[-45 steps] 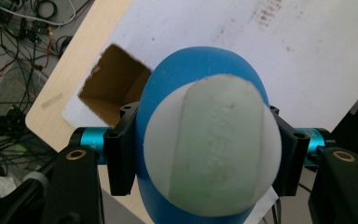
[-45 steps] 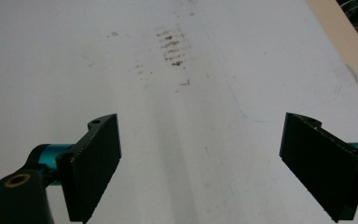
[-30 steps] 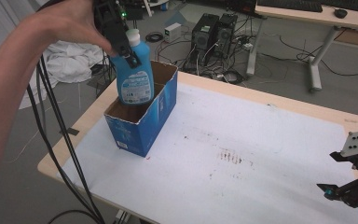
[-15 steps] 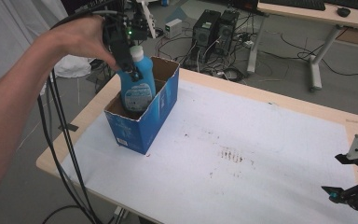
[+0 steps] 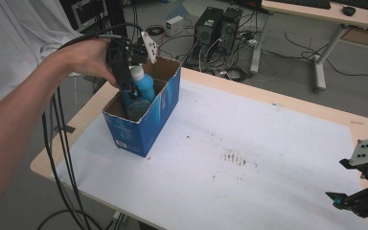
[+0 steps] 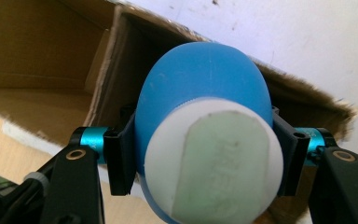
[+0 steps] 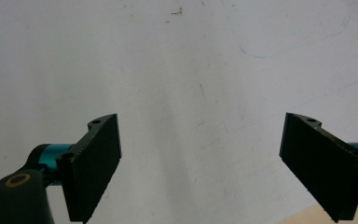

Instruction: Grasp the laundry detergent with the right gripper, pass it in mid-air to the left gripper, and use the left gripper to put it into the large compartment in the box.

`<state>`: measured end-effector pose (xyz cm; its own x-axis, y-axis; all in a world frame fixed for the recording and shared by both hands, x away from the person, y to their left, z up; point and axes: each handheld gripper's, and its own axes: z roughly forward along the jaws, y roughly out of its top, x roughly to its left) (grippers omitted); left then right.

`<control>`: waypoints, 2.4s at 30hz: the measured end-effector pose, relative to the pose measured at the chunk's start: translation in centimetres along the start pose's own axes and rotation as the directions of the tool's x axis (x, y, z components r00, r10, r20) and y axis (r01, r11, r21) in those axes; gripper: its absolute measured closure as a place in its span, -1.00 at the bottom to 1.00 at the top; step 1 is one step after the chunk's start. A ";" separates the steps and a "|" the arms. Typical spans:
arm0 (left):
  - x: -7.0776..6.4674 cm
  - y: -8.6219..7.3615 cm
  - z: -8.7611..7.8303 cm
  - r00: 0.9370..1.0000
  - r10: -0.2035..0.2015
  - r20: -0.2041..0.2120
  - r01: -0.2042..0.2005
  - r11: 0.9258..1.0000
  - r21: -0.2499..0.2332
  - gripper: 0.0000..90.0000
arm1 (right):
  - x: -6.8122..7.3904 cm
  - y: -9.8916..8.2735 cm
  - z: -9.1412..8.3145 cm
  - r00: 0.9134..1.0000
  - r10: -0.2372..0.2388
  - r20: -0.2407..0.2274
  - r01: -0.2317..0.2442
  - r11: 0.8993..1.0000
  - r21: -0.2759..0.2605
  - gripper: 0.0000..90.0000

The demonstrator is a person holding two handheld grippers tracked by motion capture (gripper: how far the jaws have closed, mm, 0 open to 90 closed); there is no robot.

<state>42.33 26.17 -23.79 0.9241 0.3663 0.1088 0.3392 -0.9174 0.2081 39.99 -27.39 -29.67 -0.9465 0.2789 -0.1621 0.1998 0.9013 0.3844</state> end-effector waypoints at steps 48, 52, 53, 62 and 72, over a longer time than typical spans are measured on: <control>0.7 0.8 3.9 1.000 0.006 0.025 -0.008 0.997 0.073 -0.26 | 0.4 -0.3 0.4 1.000 0.008 0.008 -0.007 1.000 -0.016 -0.73; 0.9 0.9 3.6 1.000 -0.002 0.006 0.002 0.997 0.074 -0.32 | 0.5 -0.3 0.5 1.000 0.005 0.006 -0.005 1.000 -0.011 -0.73; 1.0 0.9 3.5 1.000 -0.006 0.003 0.005 0.997 0.075 -0.33 | 0.5 -0.3 0.5 1.000 0.009 0.006 -0.009 1.000 -0.010 -0.73; 1.0 1.0 2.5 1.000 -0.024 -0.006 0.024 0.996 0.083 -0.43 | 0.5 -0.5 0.4 1.000 0.007 0.010 -0.007 1.000 -0.010 -0.73; 0.8 1.8 0.0 0.999 -0.025 -0.033 0.027 0.996 0.079 -0.45 | 0.6 -0.5 0.2 1.000 0.009 0.011 -0.008 1.000 -0.013 -0.73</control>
<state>43.64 24.85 -23.30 0.9090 0.3940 0.1356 0.3773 -0.9164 0.1334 39.40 -27.57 -30.15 -0.9418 0.2904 -0.1692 0.2044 0.8946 0.3973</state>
